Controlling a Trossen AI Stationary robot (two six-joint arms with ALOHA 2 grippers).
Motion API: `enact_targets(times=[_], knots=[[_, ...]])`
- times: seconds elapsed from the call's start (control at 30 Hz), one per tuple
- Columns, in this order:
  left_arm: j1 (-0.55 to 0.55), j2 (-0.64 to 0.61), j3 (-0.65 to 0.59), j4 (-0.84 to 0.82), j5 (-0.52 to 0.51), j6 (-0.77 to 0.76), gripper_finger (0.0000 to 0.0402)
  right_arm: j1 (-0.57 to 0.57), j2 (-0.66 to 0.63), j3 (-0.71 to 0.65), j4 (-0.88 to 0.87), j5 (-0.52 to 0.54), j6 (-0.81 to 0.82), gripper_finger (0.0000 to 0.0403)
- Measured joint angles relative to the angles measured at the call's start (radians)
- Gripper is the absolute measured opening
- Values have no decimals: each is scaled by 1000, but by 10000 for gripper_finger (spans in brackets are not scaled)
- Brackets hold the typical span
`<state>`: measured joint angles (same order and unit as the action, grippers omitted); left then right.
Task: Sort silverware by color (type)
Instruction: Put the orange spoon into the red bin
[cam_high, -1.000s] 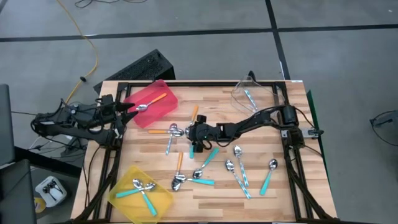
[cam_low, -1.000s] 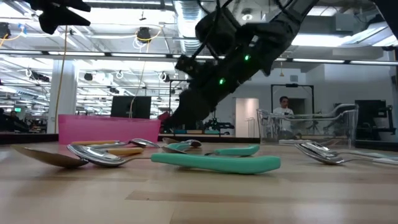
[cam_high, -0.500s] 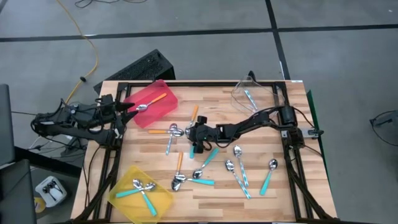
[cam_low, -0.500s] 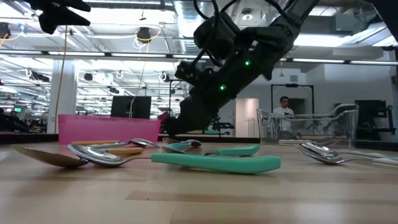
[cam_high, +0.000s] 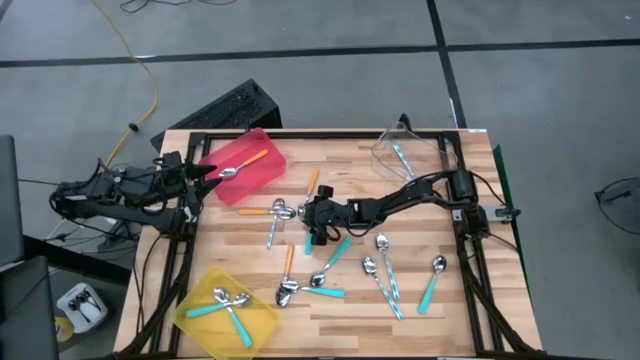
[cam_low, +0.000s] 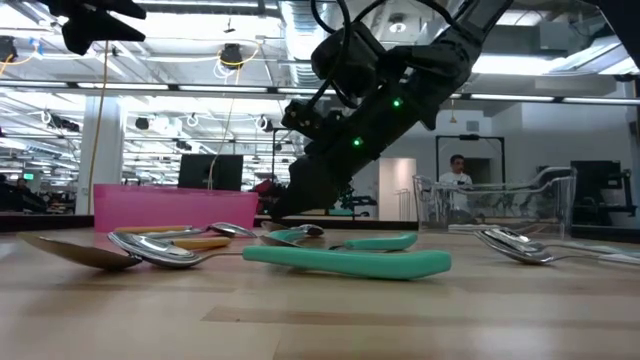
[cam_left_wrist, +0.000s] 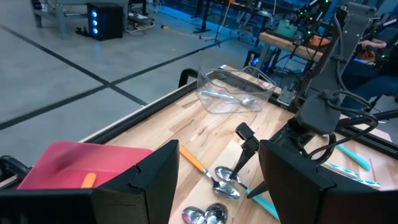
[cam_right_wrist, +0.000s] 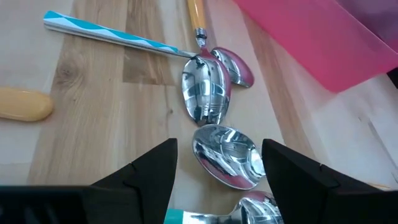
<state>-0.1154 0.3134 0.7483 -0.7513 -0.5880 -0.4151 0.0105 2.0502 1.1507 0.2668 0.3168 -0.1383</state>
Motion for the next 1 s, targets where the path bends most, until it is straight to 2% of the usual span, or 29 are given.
enact_targets(times=[1.0], knots=[[0, 0, 0, 0, -8, 2, 205, -18, 0, 0, 18, -27, 28, 260]])
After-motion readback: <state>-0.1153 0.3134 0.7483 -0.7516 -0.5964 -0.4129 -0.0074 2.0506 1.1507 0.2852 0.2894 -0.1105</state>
